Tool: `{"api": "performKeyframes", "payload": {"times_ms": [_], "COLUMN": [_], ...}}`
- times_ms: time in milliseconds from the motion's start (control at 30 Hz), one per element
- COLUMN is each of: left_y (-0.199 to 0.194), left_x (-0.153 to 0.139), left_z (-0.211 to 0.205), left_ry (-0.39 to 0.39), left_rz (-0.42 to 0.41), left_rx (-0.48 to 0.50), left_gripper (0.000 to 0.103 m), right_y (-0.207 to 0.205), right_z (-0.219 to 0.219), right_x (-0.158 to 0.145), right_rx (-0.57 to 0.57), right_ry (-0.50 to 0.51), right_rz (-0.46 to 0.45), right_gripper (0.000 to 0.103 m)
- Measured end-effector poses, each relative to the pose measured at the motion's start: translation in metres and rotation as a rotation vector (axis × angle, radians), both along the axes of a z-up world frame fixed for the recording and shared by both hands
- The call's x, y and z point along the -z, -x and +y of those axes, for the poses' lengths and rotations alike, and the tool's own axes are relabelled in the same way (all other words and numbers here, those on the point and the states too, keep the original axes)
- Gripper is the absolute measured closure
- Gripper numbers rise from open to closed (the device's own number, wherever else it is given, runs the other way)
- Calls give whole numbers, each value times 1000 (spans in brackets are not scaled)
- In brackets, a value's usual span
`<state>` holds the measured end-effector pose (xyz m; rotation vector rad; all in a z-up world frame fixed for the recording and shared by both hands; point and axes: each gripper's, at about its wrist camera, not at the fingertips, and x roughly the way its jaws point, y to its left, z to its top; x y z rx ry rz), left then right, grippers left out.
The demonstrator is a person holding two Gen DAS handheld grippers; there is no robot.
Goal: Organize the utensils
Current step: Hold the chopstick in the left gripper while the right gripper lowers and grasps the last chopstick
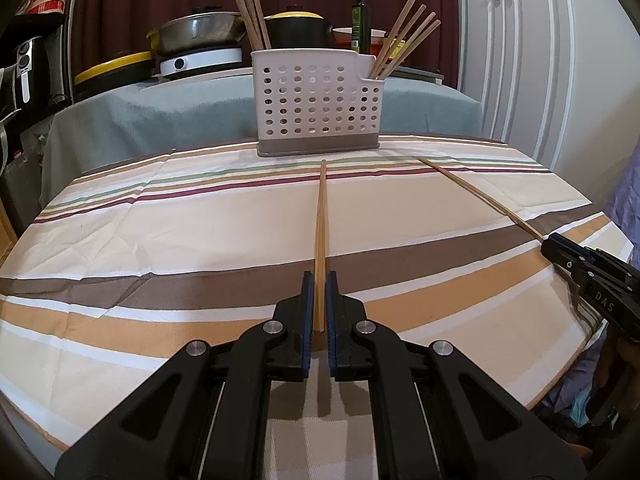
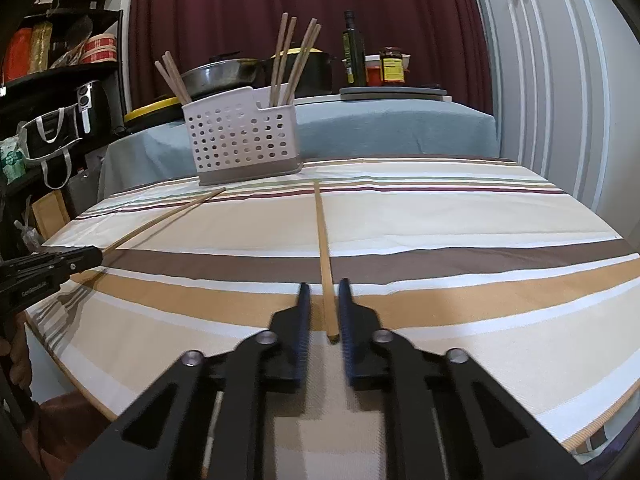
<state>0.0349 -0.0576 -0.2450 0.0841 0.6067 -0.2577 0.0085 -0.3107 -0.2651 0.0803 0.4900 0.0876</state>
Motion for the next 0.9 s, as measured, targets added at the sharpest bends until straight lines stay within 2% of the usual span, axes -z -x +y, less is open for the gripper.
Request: {"api": "performKeyframes", "payload": {"times_ms": [33,367,633,900], "left_y": [0,0,12,16], "left_x": [0,-3,-23,-37], "left_z": [0,2,-3,2], "left_ry": [2,12,-5,14], "left_rz": [2,-9,-94,-134], "left_rx": [0,0,18,12], "left_gripper": [97,97,97,97], "right_y": [0,4,11,16], "right_z": [2,5,8,10], "right_x": [0,-12,-31,-49], "right_rx": [-3,14,18,22], "right_ry": [11,33,39,41], "right_rz": [0,-26,-79,-124], "right_gripper": [96,97,97,97]}}
